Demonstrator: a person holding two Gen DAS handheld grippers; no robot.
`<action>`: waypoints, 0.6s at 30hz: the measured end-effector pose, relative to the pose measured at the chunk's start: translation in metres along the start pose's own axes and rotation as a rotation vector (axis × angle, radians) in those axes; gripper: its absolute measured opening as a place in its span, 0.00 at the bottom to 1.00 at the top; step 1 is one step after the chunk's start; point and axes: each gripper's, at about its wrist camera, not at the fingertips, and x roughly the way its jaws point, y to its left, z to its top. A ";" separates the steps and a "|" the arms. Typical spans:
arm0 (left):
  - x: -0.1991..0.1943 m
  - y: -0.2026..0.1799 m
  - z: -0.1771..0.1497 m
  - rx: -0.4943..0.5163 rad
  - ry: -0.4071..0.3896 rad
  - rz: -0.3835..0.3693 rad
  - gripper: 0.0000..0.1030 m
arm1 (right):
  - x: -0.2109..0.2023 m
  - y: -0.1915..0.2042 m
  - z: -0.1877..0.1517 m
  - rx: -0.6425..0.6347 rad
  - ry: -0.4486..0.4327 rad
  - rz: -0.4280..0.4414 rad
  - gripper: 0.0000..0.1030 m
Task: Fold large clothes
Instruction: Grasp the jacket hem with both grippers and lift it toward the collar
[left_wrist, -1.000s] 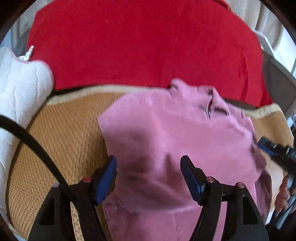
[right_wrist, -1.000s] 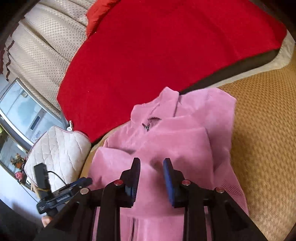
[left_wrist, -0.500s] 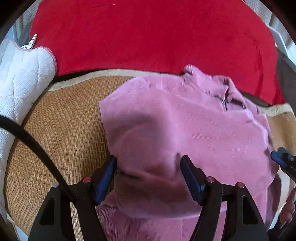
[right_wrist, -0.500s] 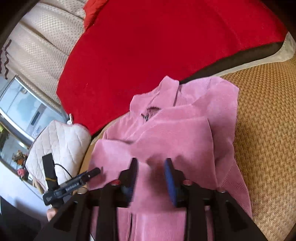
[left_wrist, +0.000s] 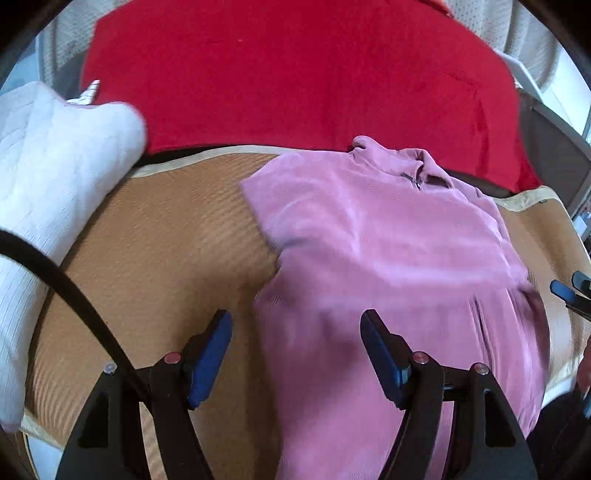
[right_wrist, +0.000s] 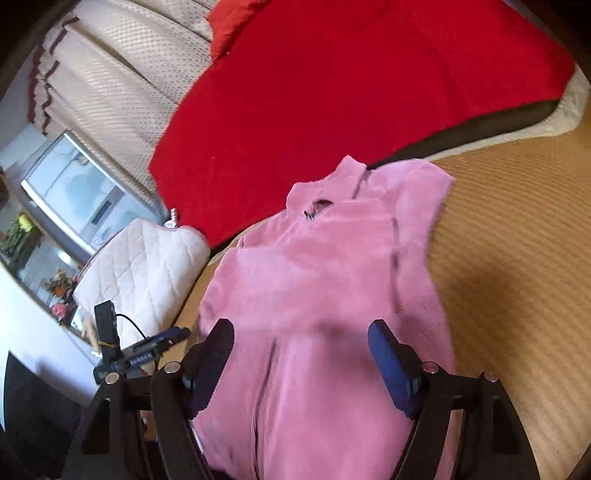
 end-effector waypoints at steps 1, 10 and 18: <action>-0.003 0.004 -0.008 0.002 -0.005 -0.001 0.71 | -0.015 -0.006 -0.012 -0.006 -0.001 -0.009 0.75; -0.012 0.022 -0.107 -0.041 0.107 -0.110 0.59 | -0.054 -0.069 -0.079 0.130 0.042 -0.033 0.76; -0.008 0.021 -0.150 -0.124 0.191 -0.188 0.46 | -0.028 -0.054 -0.110 0.143 0.146 0.085 0.76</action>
